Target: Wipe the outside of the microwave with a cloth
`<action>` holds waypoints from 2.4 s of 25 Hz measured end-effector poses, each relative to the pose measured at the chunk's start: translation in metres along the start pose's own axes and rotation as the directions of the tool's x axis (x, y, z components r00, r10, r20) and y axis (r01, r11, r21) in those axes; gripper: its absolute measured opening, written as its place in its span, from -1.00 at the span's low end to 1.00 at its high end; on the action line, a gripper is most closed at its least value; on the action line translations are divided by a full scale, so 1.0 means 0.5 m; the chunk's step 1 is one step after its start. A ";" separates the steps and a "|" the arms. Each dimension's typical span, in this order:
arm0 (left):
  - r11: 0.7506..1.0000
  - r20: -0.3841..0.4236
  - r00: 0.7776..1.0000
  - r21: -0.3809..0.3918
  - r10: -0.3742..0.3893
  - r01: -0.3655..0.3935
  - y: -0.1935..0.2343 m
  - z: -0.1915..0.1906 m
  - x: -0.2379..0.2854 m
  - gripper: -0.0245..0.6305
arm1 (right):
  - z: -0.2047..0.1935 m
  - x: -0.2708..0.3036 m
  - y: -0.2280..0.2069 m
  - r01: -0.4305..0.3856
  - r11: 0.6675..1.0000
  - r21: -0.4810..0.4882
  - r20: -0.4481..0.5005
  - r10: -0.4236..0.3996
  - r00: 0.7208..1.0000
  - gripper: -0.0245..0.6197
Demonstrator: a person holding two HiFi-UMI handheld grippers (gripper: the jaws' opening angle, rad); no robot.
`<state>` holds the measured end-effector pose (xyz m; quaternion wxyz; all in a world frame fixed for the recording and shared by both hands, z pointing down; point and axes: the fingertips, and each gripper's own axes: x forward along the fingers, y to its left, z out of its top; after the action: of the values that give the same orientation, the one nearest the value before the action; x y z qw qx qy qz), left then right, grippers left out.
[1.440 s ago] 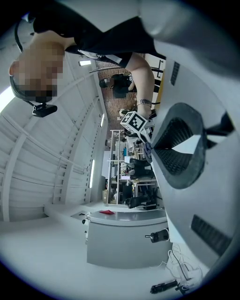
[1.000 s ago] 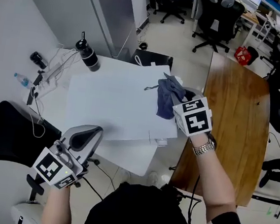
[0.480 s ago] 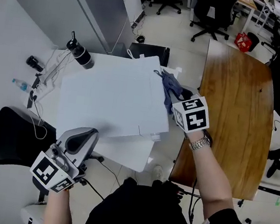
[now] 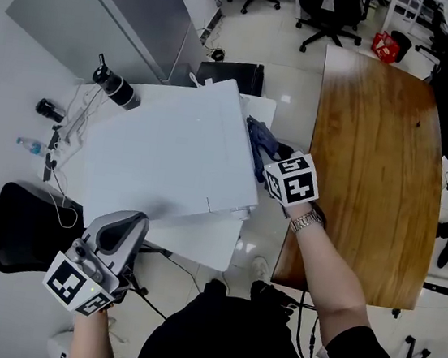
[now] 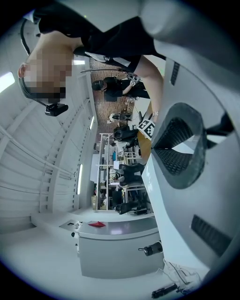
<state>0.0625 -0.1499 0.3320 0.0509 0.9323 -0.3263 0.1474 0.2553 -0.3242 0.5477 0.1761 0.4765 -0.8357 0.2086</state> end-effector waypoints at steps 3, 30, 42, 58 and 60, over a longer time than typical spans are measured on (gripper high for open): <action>1.000 -0.013 1.000 0.003 -0.005 0.005 -0.008 -0.001 0.009 -0.91 | -0.034 0.019 -0.008 0.001 1.000 -0.002 -0.028 -0.002 1.000 -0.63; 0.997 -0.064 0.996 -0.024 0.065 -0.067 -0.022 -0.033 0.005 -0.91 | -0.206 0.109 -0.055 0.038 0.989 -0.140 -0.295 -0.078 0.952 -0.62; 0.997 -0.021 0.997 -0.034 0.068 -0.069 -0.025 -0.026 -0.024 -0.91 | -0.142 0.009 -0.050 0.086 0.986 -0.143 -0.204 -0.115 0.972 -0.62; 0.994 0.101 0.991 -0.075 0.089 -0.082 -0.012 -0.069 -0.201 -0.91 | 0.018 -0.297 0.110 0.267 0.940 -0.214 0.073 -0.257 0.964 -0.62; 0.993 0.113 0.989 -0.082 0.091 -0.082 -0.010 -0.079 -0.232 -0.91 | 0.037 -0.332 0.150 0.284 0.932 -0.224 0.114 -0.265 0.958 -0.62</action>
<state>-0.0304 -0.0697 0.3338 0.0611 0.9216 -0.3744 0.0823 0.2685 -0.1795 0.4364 0.2249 0.5723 -0.7863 0.0605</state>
